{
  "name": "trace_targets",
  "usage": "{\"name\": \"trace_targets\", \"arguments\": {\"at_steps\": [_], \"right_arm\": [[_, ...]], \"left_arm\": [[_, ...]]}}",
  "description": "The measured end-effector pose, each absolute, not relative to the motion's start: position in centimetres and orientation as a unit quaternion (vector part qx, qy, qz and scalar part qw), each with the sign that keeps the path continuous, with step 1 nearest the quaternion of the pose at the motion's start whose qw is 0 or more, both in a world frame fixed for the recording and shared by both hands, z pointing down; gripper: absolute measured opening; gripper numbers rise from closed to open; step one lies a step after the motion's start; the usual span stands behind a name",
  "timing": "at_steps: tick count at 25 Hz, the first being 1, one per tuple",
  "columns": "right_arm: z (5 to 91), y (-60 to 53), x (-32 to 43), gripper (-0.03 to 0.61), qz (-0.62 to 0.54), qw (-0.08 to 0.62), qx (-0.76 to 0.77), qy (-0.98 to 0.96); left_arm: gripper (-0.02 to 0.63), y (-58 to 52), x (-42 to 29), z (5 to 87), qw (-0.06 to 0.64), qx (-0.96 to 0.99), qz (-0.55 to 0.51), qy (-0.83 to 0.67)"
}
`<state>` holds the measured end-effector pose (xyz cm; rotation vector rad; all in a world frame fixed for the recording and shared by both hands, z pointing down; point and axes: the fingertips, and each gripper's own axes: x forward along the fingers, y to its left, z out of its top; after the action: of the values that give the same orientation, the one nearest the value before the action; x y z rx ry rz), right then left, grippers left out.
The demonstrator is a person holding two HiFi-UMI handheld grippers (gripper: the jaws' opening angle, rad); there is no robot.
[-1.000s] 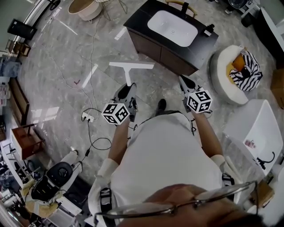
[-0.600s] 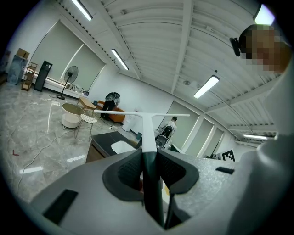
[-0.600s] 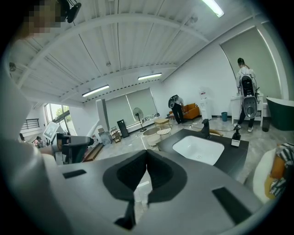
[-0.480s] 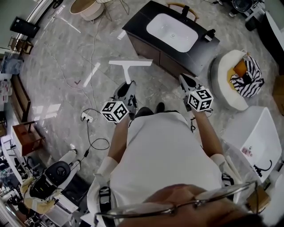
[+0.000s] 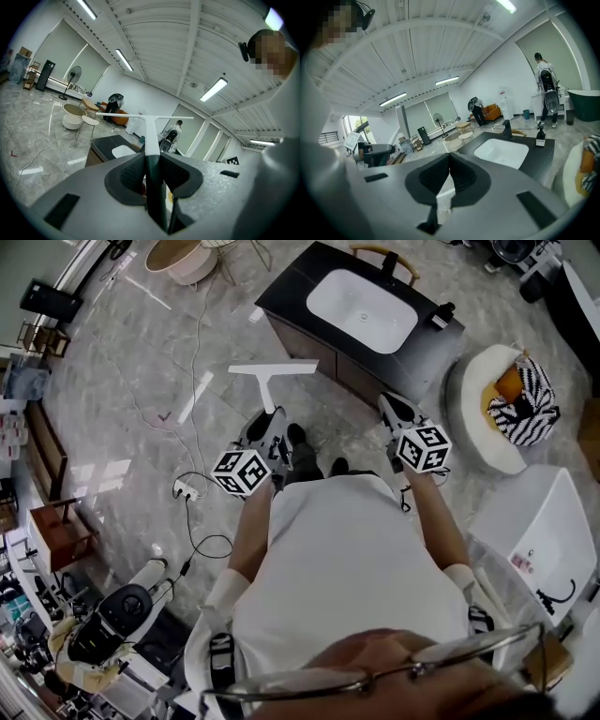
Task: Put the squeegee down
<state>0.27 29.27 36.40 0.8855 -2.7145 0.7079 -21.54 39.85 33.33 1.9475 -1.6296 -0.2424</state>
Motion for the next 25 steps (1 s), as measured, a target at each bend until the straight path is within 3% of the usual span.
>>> {"name": "trace_targets", "arguments": {"at_steps": [25], "right_arm": [[36.7,18.0,-10.0,0.005,0.243,0.127,0.371,-0.887]], "left_arm": [[0.094,25.0,-32.5,33.9,0.317,0.778,-0.099,-0.533]]}}
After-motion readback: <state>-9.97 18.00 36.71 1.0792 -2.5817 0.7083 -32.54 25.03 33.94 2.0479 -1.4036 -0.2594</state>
